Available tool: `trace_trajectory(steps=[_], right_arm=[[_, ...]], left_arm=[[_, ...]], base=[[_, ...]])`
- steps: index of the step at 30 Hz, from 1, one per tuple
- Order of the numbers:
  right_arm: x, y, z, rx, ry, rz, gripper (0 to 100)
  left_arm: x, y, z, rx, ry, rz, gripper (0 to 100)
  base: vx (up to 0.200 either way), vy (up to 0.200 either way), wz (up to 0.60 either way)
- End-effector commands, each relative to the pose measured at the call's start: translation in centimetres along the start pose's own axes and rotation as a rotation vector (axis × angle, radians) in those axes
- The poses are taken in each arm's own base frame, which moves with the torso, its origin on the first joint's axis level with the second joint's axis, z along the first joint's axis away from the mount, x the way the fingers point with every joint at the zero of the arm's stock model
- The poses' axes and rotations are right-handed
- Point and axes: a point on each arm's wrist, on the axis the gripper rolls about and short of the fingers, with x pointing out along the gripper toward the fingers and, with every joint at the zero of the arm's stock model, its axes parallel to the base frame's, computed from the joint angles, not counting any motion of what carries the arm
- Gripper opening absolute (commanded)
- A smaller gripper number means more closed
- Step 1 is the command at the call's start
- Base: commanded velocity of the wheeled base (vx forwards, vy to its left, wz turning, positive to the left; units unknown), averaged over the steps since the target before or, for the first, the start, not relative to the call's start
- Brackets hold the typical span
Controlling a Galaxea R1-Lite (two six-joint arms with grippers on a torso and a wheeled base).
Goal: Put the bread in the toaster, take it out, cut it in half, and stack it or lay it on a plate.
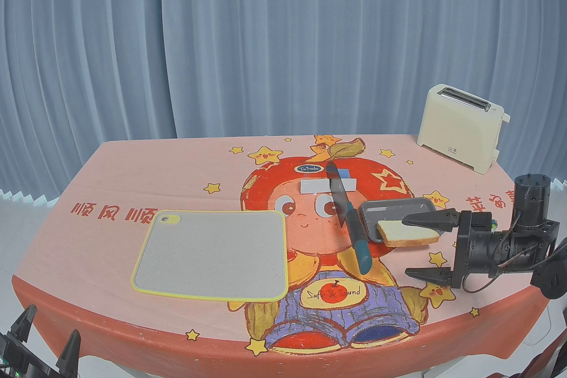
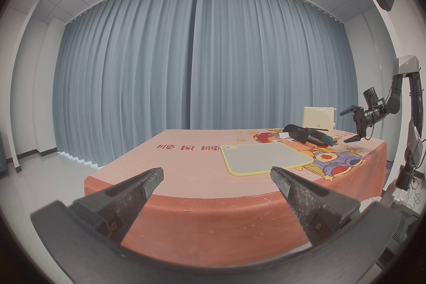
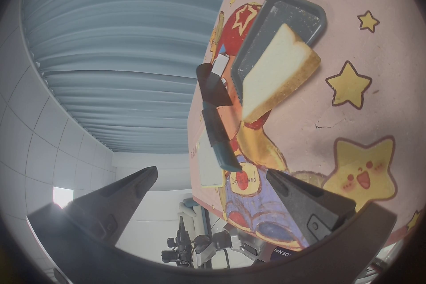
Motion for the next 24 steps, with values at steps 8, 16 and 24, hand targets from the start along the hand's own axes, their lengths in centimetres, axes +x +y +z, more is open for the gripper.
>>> trace_trajectory(steps=[8,16,24], right_arm=[[0.6,-1.3,2.0,0.058,-0.047,-0.043,100],[0.4,-1.4,3.3,0.097,-0.09,-0.039,100],[-0.2,-1.2,4.6,0.145,-0.139,-0.02,100]], left_arm=[[0.1,0.0,-0.5,0.0,0.018,0.0,100],[0.1,0.0,-0.5,0.0,0.02,0.001,100],[0.1,0.0,-0.5,0.0,0.018,0.0,100]], base=[[0.0,0.0,0.0],[0.0,0.0,0.0],[0.0,0.0,0.0]])
